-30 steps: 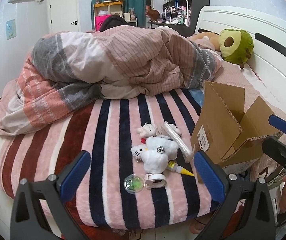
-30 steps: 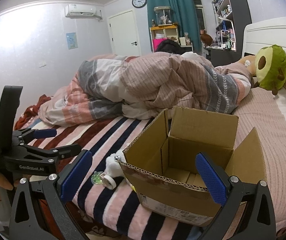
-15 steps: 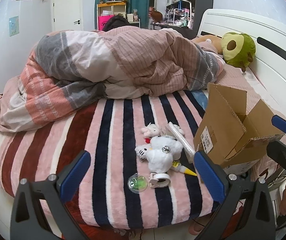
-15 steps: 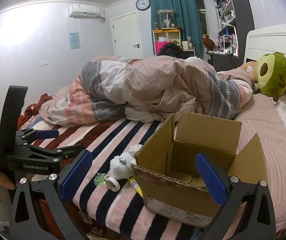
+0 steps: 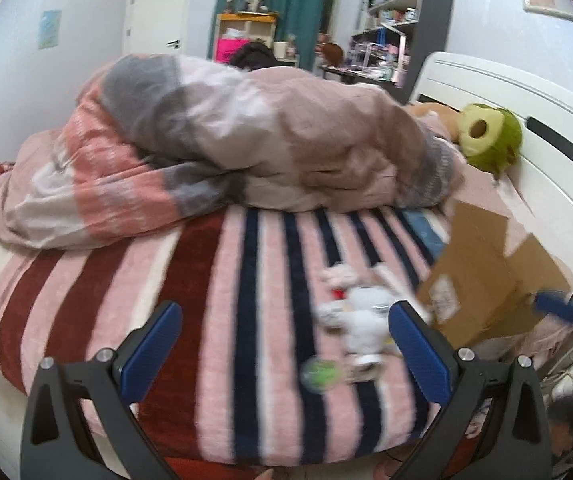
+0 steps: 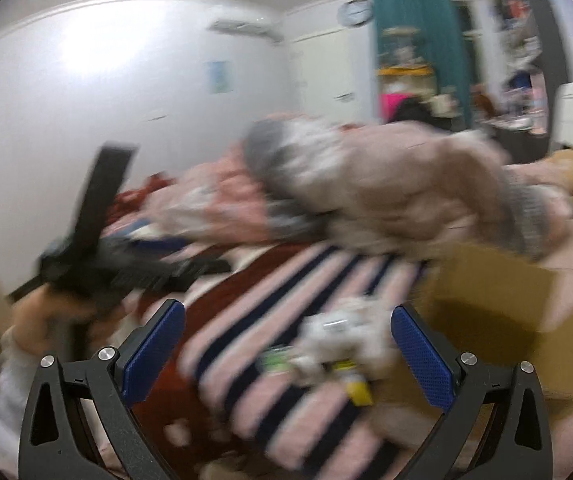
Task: Organize objects
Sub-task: 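Move the right gripper toward the green ball in the clear case, then close the right gripper on the green ball and lift it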
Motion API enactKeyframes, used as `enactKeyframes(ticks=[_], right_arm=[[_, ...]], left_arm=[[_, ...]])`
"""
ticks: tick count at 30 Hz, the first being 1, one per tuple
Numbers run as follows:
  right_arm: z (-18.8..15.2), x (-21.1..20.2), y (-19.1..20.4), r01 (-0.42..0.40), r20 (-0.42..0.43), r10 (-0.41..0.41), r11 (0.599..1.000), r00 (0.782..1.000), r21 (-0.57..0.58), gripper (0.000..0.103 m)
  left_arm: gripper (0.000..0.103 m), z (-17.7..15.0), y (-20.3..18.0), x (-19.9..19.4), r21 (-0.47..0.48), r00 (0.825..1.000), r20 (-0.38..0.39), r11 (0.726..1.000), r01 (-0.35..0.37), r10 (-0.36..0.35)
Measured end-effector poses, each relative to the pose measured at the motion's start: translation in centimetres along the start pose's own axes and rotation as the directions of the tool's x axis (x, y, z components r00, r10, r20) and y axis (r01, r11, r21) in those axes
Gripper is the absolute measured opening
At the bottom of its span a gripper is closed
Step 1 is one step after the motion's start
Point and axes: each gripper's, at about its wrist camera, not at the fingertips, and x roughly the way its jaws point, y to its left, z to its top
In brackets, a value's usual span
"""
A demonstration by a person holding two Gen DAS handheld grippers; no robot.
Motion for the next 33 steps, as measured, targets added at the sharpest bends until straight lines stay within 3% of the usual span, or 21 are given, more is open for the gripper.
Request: enactKeyframes(ticks=[2,4,7,13,17,19,22,26,33], right_arm=[[-1.1,3.0,0.2,-0.035,-0.065,0.036,0.999,0.997,0.023,0.073],[-2.3,5.7,0.1,-0.038,-0.120,0.042,0.998,0.992,0.041,0.070],[-3.9,9.4,-0.6,0.011,-0.187,0.001,0.998,0.982,0.062,0.056],[-5.4,13.3,-1.0,-0.010,-0.239,0.034,0.995,0.970,0.100,0.042],[-6.4,15.3,-1.5,0.023,-0.278,0.015,0.991,0.961,0.133,0.038],[-6.8,16.5,-1.5,0.095,-0.292,-0.057,0.988,0.955,0.118,0.038],[-7.0,17.6,-1.6,0.137,-0.300,-0.094,0.982,0.949,0.128,0.038],[-7.2,18.8,-0.9,0.214,-0.302,-0.182,0.974,0.936,0.076,0.037],[-7.2,19.9,-0.7,0.302,-0.264,-0.274,0.951,0.925,0.072,0.043]], left_arm=[[0.103,-0.7,2.0,0.5,-0.017,0.999,-0.014,0.999,-0.047,0.047],[0.103,-1.6,3.2,1.1,-0.011,0.998,-0.012,0.998,-0.057,0.057],[0.103,-2.8,3.9,2.5,0.019,0.999,-0.044,1.000,-0.010,0.010],[0.103,-4.4,3.9,4.8,0.059,0.997,-0.075,0.997,0.039,-0.035],[0.103,-4.9,4.1,5.8,0.040,0.990,-0.111,0.995,0.095,-0.090],[0.103,-5.0,4.3,6.1,0.036,0.988,-0.120,0.995,0.097,-0.093],[0.103,-5.1,5.2,6.6,0.001,0.984,-0.142,0.994,0.111,-0.109],[0.102,-5.2,6.4,7.2,-0.077,0.970,-0.172,0.984,0.161,-0.172],[0.102,-5.4,6.5,7.7,-0.053,0.960,-0.204,0.981,0.185,-0.193]])
